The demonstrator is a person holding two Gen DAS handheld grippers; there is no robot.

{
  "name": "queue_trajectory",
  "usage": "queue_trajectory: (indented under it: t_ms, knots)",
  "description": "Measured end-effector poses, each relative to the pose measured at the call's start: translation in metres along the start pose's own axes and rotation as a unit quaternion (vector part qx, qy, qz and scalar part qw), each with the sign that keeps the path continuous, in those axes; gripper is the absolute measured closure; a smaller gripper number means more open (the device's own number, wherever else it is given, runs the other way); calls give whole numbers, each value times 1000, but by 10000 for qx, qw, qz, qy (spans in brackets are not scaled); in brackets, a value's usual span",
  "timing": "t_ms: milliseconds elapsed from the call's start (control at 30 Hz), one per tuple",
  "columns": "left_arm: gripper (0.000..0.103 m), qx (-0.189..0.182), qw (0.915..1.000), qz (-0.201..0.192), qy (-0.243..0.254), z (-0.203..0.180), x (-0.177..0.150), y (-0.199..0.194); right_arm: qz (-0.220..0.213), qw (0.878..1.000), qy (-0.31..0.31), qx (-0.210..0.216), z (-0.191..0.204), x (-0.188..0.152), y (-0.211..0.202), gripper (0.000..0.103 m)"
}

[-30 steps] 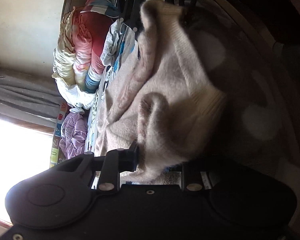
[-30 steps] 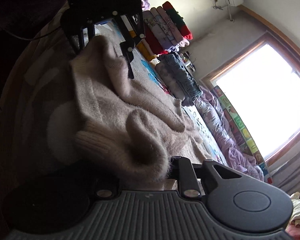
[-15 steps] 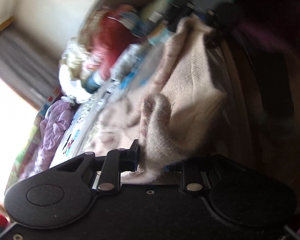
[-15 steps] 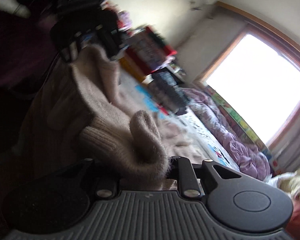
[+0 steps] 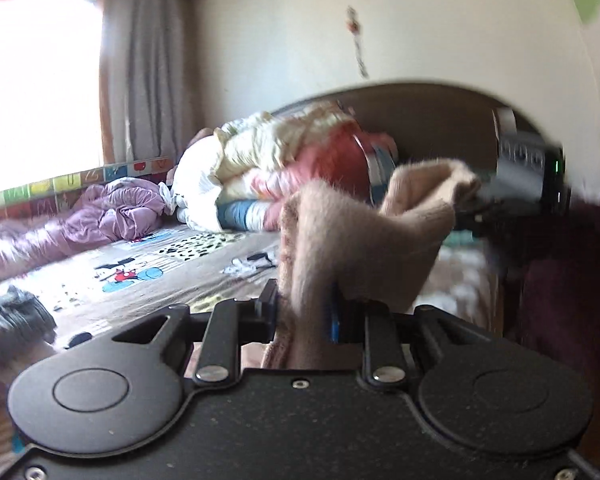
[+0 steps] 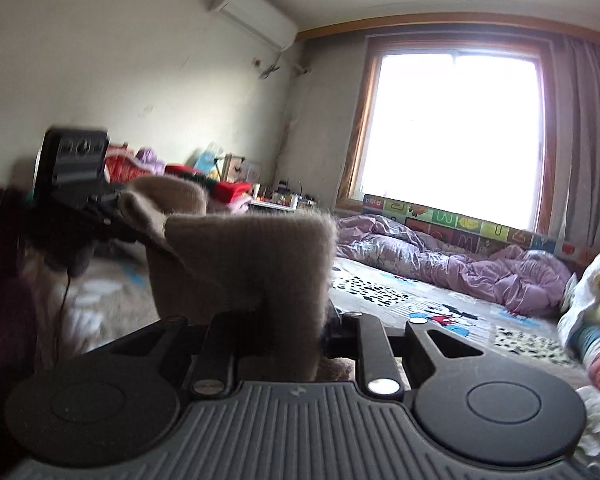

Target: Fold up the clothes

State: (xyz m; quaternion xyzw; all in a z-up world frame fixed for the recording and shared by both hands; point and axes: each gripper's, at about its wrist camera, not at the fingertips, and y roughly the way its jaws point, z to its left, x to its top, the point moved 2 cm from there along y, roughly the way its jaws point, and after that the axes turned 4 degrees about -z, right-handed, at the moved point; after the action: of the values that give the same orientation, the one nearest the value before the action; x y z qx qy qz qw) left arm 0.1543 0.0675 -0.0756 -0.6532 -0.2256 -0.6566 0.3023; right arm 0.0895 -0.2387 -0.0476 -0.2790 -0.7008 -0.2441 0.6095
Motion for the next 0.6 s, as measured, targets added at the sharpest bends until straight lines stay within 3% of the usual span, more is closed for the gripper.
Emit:
queue_trajectory:
  t_ms: [133,300,433,600]
  knots:
    - [81,-95,9980,-138,-607,32,3,26,-167,9962,847,114,-45,-5,24,80]
    - [81,-118,9913,-370,-1256,68,-2,50,-231,9817,1892,-18,-94,-27,64,80]
    - [81,-59,9838,-397,-1750,94,-14,68,-189,9657,2588,-74,-122,-49,98,80]
    - [81,11,9711,-406,-2353,126,-30,89,40,9528,3033,-138,-146,-66,139,80]
